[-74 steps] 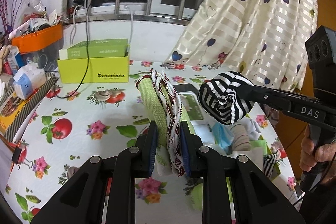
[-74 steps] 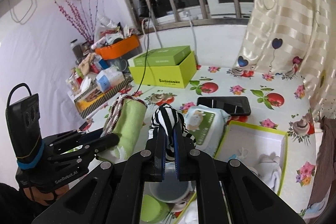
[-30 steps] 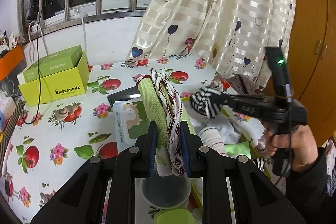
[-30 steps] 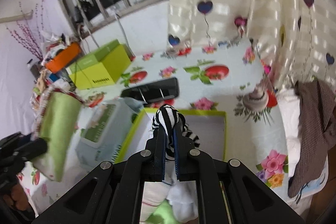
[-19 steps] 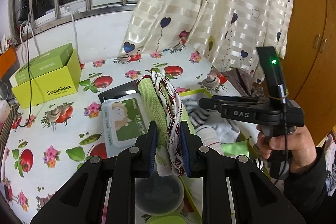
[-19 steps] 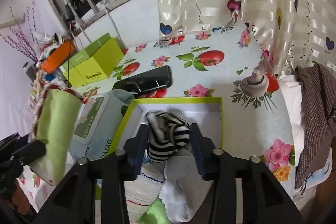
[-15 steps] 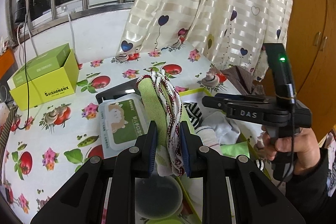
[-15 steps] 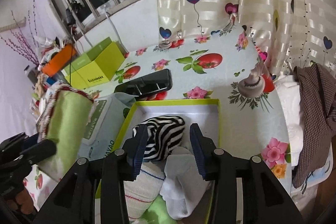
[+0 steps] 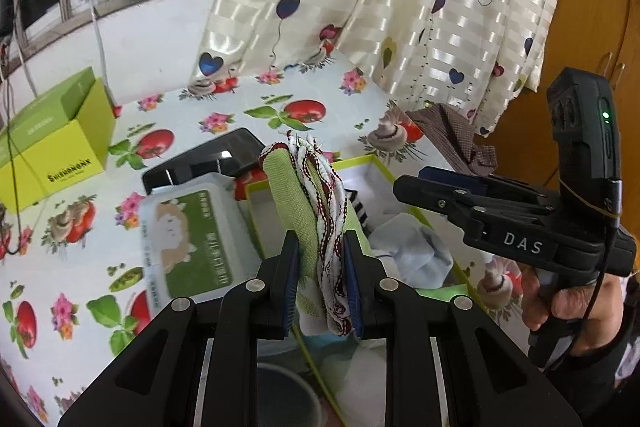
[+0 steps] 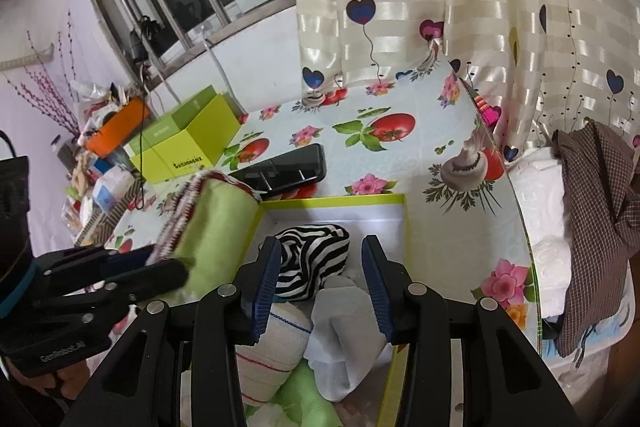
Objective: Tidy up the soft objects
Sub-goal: 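Open the right gripper to drop the striped sock while the left lowers the green towel into the tray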
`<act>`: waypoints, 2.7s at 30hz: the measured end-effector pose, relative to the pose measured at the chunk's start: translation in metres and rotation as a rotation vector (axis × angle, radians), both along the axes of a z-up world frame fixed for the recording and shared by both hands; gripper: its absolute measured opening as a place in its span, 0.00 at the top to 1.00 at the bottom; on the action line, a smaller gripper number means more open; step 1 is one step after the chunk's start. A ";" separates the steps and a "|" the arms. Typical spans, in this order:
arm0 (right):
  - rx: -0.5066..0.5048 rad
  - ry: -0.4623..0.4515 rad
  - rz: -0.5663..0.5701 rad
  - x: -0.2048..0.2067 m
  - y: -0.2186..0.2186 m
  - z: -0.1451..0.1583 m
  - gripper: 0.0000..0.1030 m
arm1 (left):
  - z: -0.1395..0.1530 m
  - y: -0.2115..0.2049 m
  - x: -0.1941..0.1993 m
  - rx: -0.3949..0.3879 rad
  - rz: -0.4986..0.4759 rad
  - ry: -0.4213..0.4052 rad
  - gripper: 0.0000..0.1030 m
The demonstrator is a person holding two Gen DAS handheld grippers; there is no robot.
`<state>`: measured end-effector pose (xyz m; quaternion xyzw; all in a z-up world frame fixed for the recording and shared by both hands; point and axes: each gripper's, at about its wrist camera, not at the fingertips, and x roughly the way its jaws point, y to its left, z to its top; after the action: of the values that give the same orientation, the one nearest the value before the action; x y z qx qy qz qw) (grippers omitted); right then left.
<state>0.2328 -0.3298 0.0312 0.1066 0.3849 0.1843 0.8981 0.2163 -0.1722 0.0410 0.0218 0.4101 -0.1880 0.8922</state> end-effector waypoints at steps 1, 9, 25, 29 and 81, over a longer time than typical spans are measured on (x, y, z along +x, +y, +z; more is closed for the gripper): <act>0.002 -0.001 -0.002 -0.001 -0.001 0.000 0.60 | -0.001 -0.001 0.001 -0.010 -0.007 0.009 0.79; 0.008 -0.008 -0.003 -0.003 -0.002 0.002 0.60 | -0.012 -0.010 0.019 -0.054 -0.032 0.073 0.78; 0.002 -0.007 0.007 -0.004 0.001 0.002 0.60 | -0.029 -0.008 0.027 0.012 0.014 0.117 0.60; 0.001 -0.007 0.012 -0.004 0.002 0.002 0.60 | -0.027 -0.012 0.023 0.024 0.001 0.092 0.60; -0.011 -0.007 0.014 -0.010 0.003 0.004 0.60 | -0.022 -0.013 0.003 0.050 -0.086 0.115 0.82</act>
<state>0.2227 -0.3267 0.0354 0.0984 0.3835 0.1891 0.8986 0.2191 -0.1848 0.0186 0.0509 0.4640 -0.2165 0.8575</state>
